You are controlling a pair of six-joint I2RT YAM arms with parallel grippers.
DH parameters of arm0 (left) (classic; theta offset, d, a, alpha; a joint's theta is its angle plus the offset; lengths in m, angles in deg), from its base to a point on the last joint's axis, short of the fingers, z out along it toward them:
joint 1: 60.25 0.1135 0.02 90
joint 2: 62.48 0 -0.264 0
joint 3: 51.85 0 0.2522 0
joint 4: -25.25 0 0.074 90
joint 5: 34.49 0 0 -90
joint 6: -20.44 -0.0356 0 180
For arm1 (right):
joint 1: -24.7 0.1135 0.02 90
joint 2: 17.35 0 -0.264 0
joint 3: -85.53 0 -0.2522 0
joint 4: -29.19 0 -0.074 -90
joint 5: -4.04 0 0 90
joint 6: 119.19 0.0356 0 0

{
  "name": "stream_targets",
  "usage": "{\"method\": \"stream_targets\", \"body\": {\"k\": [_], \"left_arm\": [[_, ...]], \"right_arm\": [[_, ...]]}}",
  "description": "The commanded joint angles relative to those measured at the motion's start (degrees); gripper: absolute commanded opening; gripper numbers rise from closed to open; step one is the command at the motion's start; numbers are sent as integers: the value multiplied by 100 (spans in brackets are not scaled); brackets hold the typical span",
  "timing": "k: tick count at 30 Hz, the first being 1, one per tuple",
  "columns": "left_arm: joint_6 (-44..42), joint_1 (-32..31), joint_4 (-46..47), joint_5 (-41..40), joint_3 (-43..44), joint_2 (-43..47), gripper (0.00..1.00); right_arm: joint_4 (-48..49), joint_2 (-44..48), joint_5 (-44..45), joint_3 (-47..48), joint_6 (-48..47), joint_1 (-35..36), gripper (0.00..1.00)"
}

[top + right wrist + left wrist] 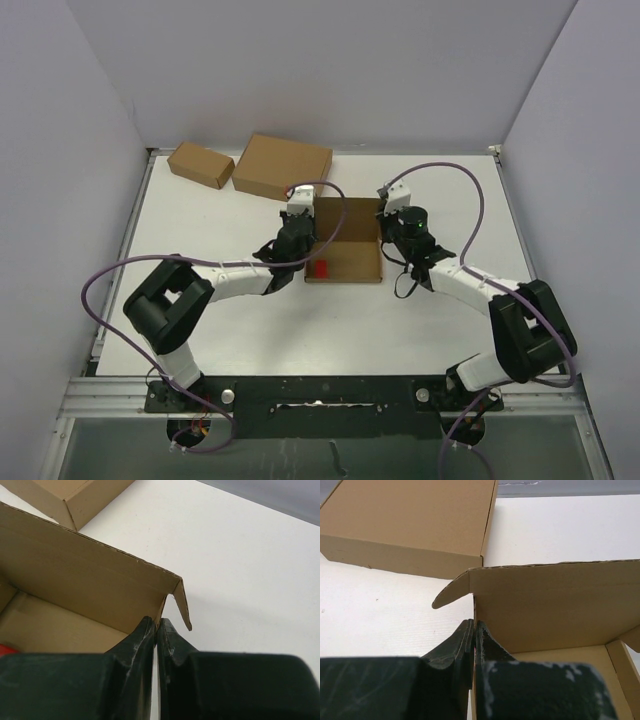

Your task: Fold the paper box

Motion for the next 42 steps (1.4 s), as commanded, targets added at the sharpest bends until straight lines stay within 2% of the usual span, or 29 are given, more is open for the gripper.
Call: {"method": "stream_targets", "body": {"k": [1,28,42], "left_arm": [[219,-293,321,571,-50,143,0],[430,-420,100,422,-247,321,0],[439,-478,-58,493,-291,463,0]], "right_arm": [[21,313,-729,-58,272,231,5],[-960,755,-1081,-117,230,238,10],[-1343,604,-935,201,802,392,12]]}}
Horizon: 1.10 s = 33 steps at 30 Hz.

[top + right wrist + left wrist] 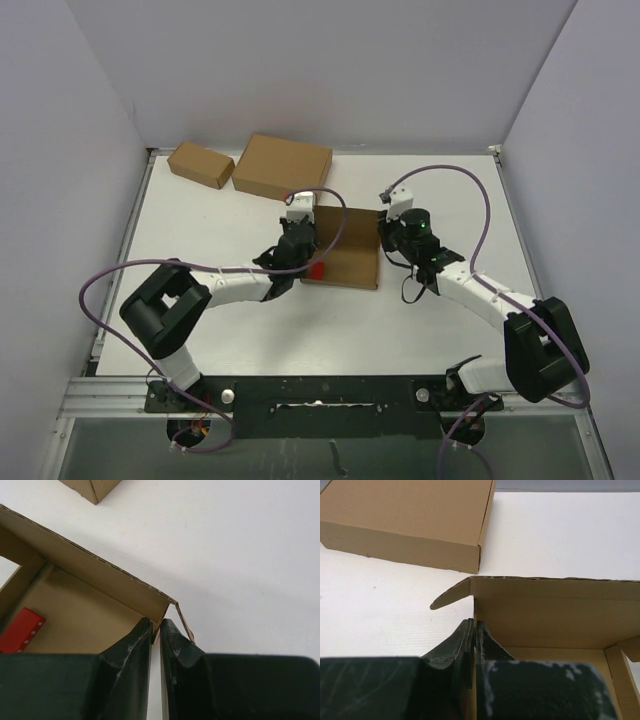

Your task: Fold the paper box

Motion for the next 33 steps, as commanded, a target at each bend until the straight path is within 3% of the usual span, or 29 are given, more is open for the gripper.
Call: {"method": "stream_targets", "body": {"k": [1,11,27,33], "left_arm": [[197,-259,-66,761,-61,299,0],[15,-242,55,749,-464,533,0],[-311,16,117,73,-1038,1310,0],[-241,49,89,75,-1305,1465,0]], "right_arm": [[15,-40,-536,127,375,397,12],[262,-7,-325,-66,149,628,12],[1085,-1131,89,973,-601,1361,12],[1399,-1334,105,764,-702,1508,12]]}}
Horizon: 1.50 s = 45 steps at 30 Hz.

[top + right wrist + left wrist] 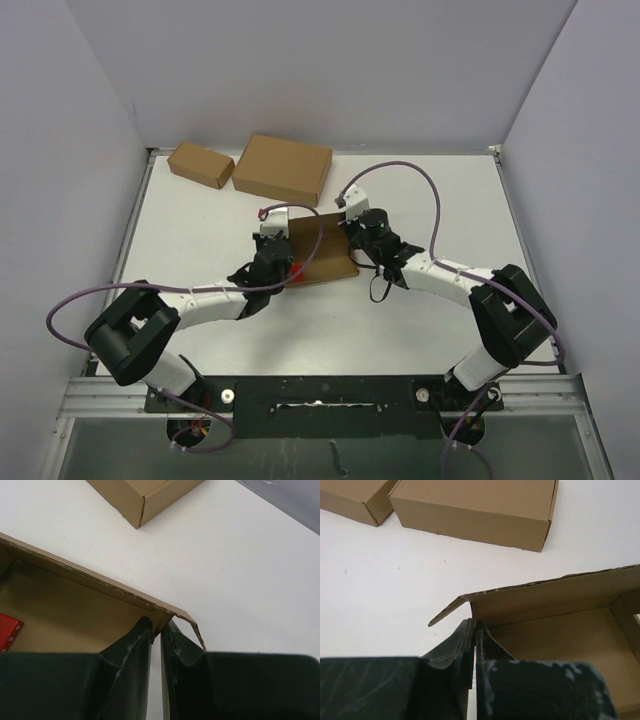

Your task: Fold the paper box

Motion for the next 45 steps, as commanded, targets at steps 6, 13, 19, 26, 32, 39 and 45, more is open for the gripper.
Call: {"method": "stream_targets", "body": {"k": [6,13,19,26,32,39,45], "left_arm": [[303,-156,372,624,-288,298,0],[327,-309,435,436,-400,297,0],[333,-443,435,347,-444,308,0],[415,-547,427,261,-541,240,0],[495,-579,383,179,-554,178,0],[504,-603,348,162,-535,128,0],[522,-670,277,123,-457,38,0]], "right_arm": [[840,154,-800,-413,-104,431,16],[866,385,-864,-715,-117,431,16],[794,591,-950,-915,-328,378,19],[510,1022,-1204,-1197,-648,201,26],[63,1269,-1424,-1139,-684,-133,30],[-516,1690,-1736,-1223,-1093,-255,36],[-886,1898,-1816,-1249,-1188,-359,46]]}}
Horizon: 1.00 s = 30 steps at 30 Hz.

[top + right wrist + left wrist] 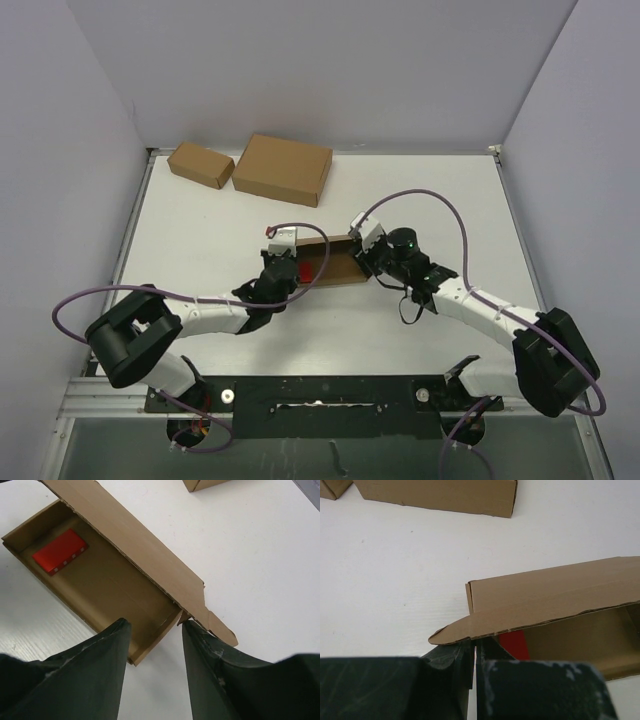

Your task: Fold the paper box

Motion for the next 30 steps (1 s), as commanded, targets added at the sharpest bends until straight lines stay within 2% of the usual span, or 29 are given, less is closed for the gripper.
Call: {"method": "stream_targets", "body": {"k": [1,10,15,18,24,30], "left_arm": [[115,-105,113,111,120,-79,0],[96,-133,-11,102,184,-100,0],[104,-134,-43,110,185,-101,0],[113,-133,-64,126,201,-114,0],[105,-141,-160,156,233,-83,0],[91,-152,-175,205,216,-33,0]], "right_arm": [[-183,255,-222,9,-141,-135,47],[-903,519,-677,137,-178,-675,58],[-1368,889,-978,134,-603,-816,63],[-1955,1065,-1549,291,-1104,-914,66],[-4217,1359,-3250,1041,-2790,-1217,67],[-5028,1523,-3423,1631,-3567,-1501,67]]}}
